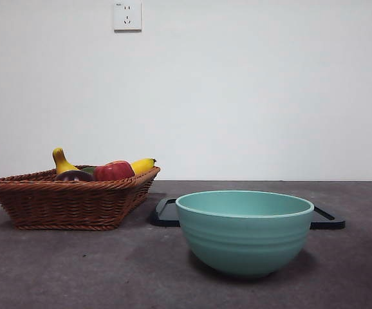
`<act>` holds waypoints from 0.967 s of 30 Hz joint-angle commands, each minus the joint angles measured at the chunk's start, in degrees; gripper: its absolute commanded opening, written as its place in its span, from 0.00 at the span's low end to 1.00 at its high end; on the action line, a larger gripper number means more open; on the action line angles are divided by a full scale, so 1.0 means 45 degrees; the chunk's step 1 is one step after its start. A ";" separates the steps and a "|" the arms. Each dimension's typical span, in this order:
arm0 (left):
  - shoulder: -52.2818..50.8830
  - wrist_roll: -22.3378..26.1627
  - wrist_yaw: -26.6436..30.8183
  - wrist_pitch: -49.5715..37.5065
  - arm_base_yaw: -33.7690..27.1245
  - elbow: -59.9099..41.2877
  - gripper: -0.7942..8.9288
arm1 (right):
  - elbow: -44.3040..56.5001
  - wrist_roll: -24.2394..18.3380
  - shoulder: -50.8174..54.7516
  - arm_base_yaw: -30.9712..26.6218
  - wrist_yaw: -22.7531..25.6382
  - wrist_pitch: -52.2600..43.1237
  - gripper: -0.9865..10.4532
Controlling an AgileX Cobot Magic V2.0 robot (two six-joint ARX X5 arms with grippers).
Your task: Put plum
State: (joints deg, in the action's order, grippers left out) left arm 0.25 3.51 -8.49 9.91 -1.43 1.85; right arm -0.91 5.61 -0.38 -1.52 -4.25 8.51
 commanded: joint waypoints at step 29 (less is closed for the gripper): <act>-0.0015 -0.0029 0.0029 0.0097 -0.0024 -0.0267 0.09 | 0.0058 0.0374 0.0039 0.0010 -0.0044 0.0107 0.09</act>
State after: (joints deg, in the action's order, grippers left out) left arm 0.25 3.53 -8.49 9.91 -1.43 1.85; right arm -0.91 6.44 -0.36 -1.52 -4.38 9.39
